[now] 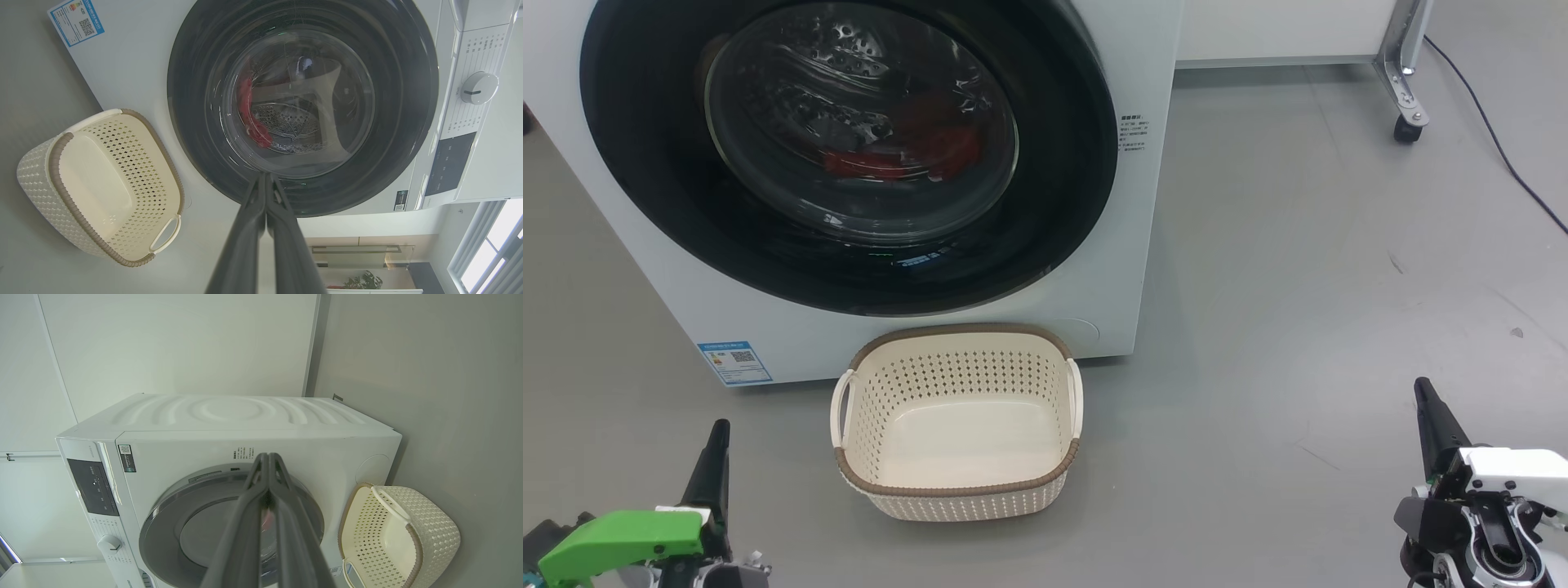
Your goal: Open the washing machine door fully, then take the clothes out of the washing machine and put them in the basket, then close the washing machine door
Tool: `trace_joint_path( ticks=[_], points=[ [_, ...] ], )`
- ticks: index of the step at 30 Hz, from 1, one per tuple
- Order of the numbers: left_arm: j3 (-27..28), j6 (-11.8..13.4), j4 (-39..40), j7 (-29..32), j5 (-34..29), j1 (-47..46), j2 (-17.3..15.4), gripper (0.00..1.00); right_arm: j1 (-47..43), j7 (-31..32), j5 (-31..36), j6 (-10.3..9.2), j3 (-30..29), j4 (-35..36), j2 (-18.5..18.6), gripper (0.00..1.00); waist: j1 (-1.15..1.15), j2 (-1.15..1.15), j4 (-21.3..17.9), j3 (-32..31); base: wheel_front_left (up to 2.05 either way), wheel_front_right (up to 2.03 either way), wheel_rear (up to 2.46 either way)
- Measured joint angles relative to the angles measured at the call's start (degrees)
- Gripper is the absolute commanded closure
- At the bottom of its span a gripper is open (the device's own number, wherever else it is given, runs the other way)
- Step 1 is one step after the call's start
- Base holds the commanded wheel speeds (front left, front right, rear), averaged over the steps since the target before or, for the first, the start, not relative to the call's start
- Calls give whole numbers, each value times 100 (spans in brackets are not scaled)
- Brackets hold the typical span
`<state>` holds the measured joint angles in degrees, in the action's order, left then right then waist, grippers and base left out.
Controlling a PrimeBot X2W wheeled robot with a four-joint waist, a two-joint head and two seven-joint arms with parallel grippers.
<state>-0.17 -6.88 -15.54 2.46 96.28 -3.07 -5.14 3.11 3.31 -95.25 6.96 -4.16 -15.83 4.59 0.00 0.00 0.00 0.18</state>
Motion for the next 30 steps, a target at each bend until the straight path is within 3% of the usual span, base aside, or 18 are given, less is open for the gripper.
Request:
trace_joint_path(
  ticks=[28, 29, 30],
  points=[
    [11, 0, 3, 4, -1, 0, 7, 100, 0, 18, 8, 1, -16, 2, -8, 100, 0, 0, 0, 0, 0, 0, 0],
    [12, 0, 3, 16, -1, 0, 7, 0, 0, 18, 8, 1, -16, 2, -8, 0, 0, 0, 0, 0, 0, 0, 0],
    [7, 3, -31, 29, -1, 10, 16, 0, -13, 16, 7, -2, -14, -26, -16, 0, 0, 0, 0, 0, 0, 0, 0]
  ],
)
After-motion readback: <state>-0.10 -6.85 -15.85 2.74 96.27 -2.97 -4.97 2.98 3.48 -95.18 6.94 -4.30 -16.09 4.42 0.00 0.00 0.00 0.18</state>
